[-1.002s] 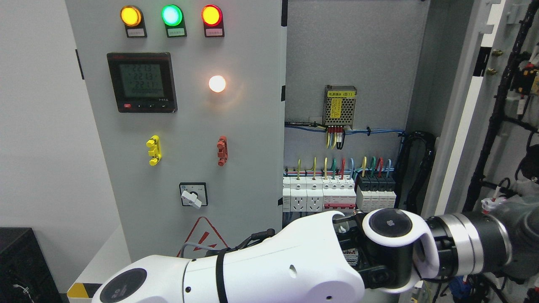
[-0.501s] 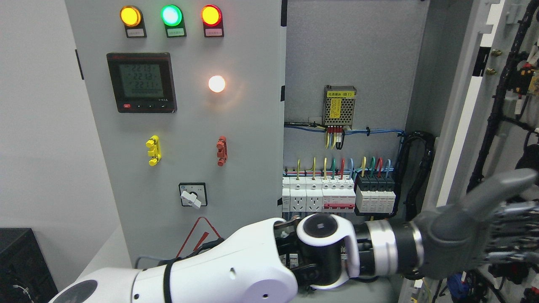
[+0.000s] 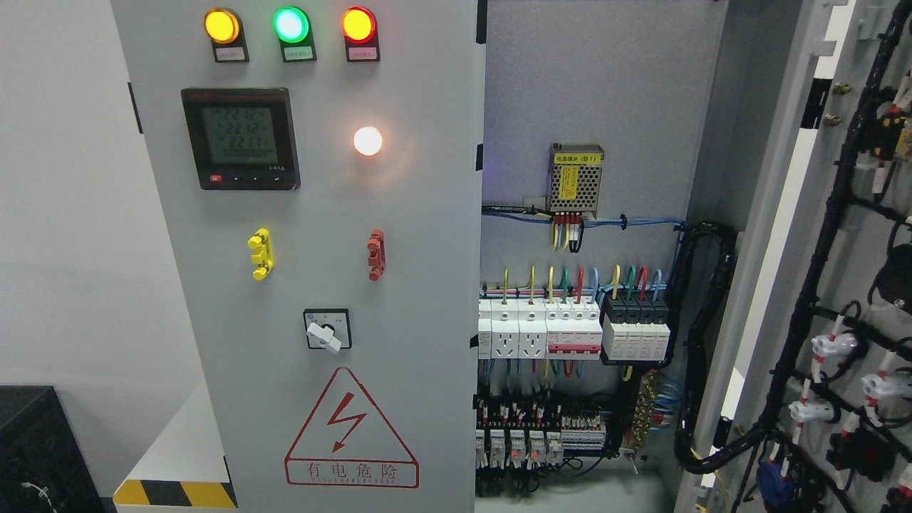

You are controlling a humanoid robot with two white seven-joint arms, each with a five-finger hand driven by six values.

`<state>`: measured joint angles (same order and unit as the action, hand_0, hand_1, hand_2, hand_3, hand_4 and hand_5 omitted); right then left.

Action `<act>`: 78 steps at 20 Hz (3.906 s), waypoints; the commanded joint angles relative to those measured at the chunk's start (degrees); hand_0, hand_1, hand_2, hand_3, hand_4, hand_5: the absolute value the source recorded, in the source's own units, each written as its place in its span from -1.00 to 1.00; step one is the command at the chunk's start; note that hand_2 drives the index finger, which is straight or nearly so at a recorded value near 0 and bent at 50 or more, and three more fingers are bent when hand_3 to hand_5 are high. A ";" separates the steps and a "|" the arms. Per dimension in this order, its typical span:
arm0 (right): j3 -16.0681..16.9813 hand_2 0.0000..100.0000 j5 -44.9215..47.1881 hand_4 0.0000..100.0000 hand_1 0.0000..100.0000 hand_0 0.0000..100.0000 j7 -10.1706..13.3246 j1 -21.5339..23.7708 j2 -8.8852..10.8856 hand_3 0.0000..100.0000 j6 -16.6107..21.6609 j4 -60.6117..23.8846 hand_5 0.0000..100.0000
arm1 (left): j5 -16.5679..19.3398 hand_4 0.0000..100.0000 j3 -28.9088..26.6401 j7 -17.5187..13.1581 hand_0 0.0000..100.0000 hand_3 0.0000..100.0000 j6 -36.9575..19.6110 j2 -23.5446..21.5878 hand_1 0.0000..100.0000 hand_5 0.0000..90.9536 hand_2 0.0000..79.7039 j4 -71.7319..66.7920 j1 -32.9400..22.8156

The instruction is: Open door with both hands

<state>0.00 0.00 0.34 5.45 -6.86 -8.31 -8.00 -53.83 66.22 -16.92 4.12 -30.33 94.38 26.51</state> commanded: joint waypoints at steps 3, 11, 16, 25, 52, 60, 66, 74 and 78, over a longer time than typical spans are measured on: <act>-1.58 -1.00 -1.84 -1.00 -1.00 -1.00 0.02 0.00 0.00 -1.00 -0.04 0.00 -1.00 | 21.20 -1.00 -25.85 -0.05 -1.00 -1.00 -3.23 -1.62 -1.00 -1.00 -1.00 -28.21 -43.45; -1.58 -1.00 -1.84 -1.00 -1.00 -1.00 0.02 0.00 0.00 -1.00 -0.04 0.00 -1.00 | 26.06 -1.00 -42.63 0.56 -1.00 -1.00 -11.15 26.97 -1.00 -1.00 -1.00 -88.63 -37.33; -1.58 -1.00 -1.84 -1.00 -1.00 -1.00 0.02 0.00 0.00 -1.00 -0.04 0.00 -1.00 | 47.94 -1.00 -72.13 13.00 -1.00 -1.00 -10.36 31.38 -1.00 -1.00 -1.00 -96.67 -34.52; -1.67 -1.00 -1.84 -1.00 -1.00 -1.00 0.02 0.00 0.00 -1.00 -0.04 0.00 -1.00 | 72.12 -1.00 -92.32 16.74 -1.00 -1.00 -5.02 31.29 -1.00 -1.00 -1.00 -98.95 -31.26; -13.79 -1.00 -1.58 -1.00 -1.00 -1.00 0.19 37.10 18.37 -1.00 34.40 -111.80 -1.00 | 58.23 -1.00 -68.15 13.84 -1.00 -1.00 -4.91 36.13 -1.00 -1.00 -1.00 -97.20 -27.92; -14.06 -1.00 -1.49 -1.00 -1.00 -1.00 0.19 19.37 17.76 -1.00 34.86 -111.88 -1.00 | 58.31 -1.00 -68.24 13.84 -1.00 -1.00 -4.83 36.13 -1.00 -1.00 -1.00 -97.28 -27.74; -15.21 -1.00 -0.18 -1.00 -1.00 -1.00 0.28 4.51 16.88 -1.00 28.91 -111.80 -1.00 | 58.31 -1.00 -68.24 13.84 -1.00 -1.00 -4.91 36.13 -1.00 -1.00 -1.00 -97.20 -27.74; -12.84 -1.00 5.54 -1.00 -1.00 -1.00 0.28 -14.66 7.65 -1.00 7.87 -108.11 -1.00 | 58.31 -1.00 -68.24 13.84 -1.00 -1.00 -4.83 36.13 -1.00 -1.00 -1.00 -97.20 -27.74; -12.66 -1.00 5.54 -1.00 -1.00 -1.00 0.37 -21.78 7.12 -1.00 7.87 -102.32 -1.00 | 58.31 -1.00 -68.24 13.84 -1.00 -1.00 -4.91 36.13 -1.00 -1.00 -1.00 -97.28 -27.74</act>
<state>-13.14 4.34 0.62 -4.99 4.31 0.34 -113.62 4.49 -1.94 -3.10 -0.67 5.45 -2.71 -0.01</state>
